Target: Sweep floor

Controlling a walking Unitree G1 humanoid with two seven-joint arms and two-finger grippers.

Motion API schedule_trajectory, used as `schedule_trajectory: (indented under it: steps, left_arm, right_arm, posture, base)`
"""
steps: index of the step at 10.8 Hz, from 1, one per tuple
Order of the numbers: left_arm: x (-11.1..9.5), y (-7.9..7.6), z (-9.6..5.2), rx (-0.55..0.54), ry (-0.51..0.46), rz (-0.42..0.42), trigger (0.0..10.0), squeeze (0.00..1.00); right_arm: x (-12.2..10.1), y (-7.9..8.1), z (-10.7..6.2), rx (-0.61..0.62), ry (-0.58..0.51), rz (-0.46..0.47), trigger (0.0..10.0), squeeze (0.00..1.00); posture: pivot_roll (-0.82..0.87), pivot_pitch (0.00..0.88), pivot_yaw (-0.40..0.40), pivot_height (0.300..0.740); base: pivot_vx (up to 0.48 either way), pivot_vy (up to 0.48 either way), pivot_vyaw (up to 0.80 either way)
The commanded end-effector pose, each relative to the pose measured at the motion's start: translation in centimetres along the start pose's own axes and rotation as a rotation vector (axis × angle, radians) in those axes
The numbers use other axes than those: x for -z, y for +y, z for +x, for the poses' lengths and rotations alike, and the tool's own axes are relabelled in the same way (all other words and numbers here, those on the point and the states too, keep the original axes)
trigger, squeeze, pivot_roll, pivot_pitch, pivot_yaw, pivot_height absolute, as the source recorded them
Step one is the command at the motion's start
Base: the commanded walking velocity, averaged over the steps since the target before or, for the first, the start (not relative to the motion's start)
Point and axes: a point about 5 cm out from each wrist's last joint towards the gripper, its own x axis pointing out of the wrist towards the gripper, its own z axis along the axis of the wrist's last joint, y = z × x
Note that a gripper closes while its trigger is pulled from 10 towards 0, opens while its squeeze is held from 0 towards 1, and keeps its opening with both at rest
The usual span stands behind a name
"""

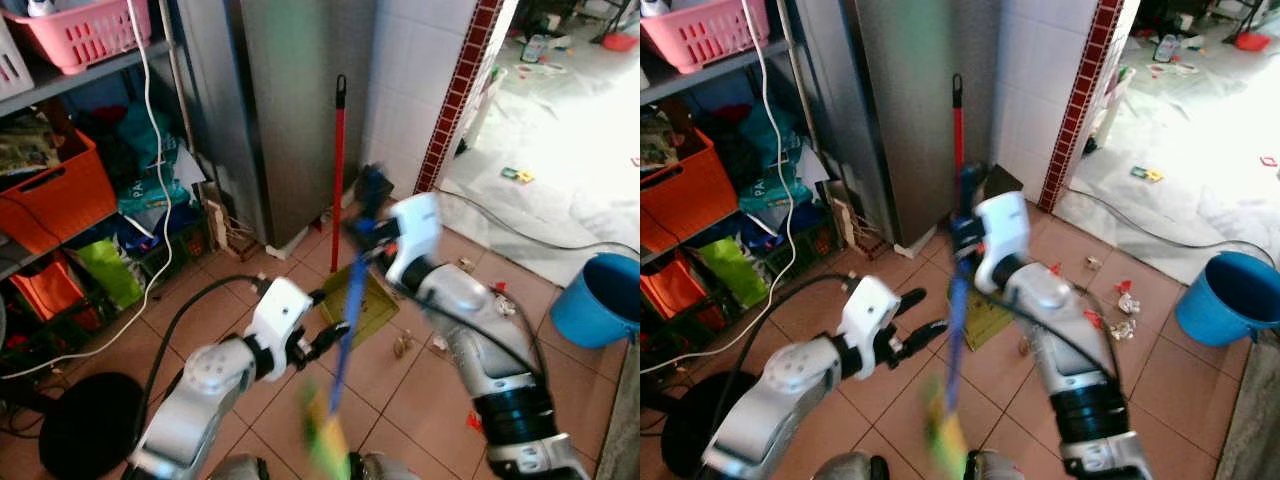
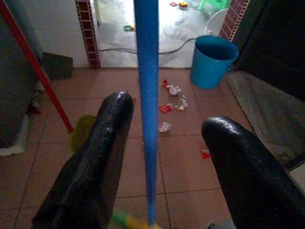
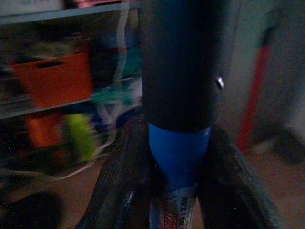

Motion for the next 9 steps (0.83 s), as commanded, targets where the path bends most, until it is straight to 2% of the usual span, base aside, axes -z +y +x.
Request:
schedule_trajectory:
  steps: [1, 2, 3, 5, 6, 7, 9]
  left_arm:
    - [0.0, -0.3, -0.7, -0.008, -0.011, -0.027, 10.0, 1.00]
    - [0.1, 0.0, -1.1, -0.049, -0.019, -0.065, 10.0, 1.00]
    - [0.2, 1.1, -1.9, -0.189, -0.067, -0.107, 10.0, 1.00]
    - [-0.1, 4.7, -4.1, -0.553, -0.166, -0.100, 10.0, 1.00]
    - [-0.3, 5.3, -4.6, -0.606, -0.186, -0.101, 10.0, 1.00]
    - [-0.6, 5.9, -4.8, -0.665, -0.218, -0.139, 10.0, 1.00]
    - [-1.0, 6.2, -4.3, -0.691, -0.242, -0.129, 10.0, 1.00]
  right_arm:
    - [-1.2, -0.4, 0.4, 0.076, -0.077, -0.068, 0.0, 0.00]
    - [-1.3, -0.9, 0.4, 0.132, -0.092, -0.117, 0.0, 0.00]
    - [-1.3, -1.7, 0.2, 0.224, -0.130, -0.236, 0.0, 0.00]
    - [-0.7, -2.6, -0.2, 0.354, -0.173, -0.256, 0.0, 0.00]
    - [-0.4, -3.0, -0.3, 0.398, -0.161, -0.260, 0.0, 0.00]
    - [-0.1, -3.6, -0.8, 0.448, -0.164, -0.233, 0.0, 0.00]
    - [0.4, -4.1, -1.1, 0.470, -0.156, -0.233, 0.0, 0.00]
  posture:
    - [-0.01, 0.046, 0.015, 0.740]
    - [0.00, 0.046, 0.022, 0.740]
    - [0.00, 0.042, 0.030, 0.740]
    - [0.00, 0.035, 0.041, 0.740]
    - [0.00, 0.034, 0.042, 0.740]
    - [0.00, 0.035, 0.039, 0.740]
    - [0.01, 0.043, 0.012, 0.740]
  base:
    - [0.000, 0.000, 0.00]
    - [0.000, 0.000, 0.00]
    - [0.000, 0.000, 0.00]
    - [0.000, 0.000, 0.00]
    - [0.000, 0.000, 0.00]
    - [0.000, 0.000, 0.00]
    - [0.000, 0.000, 0.00]
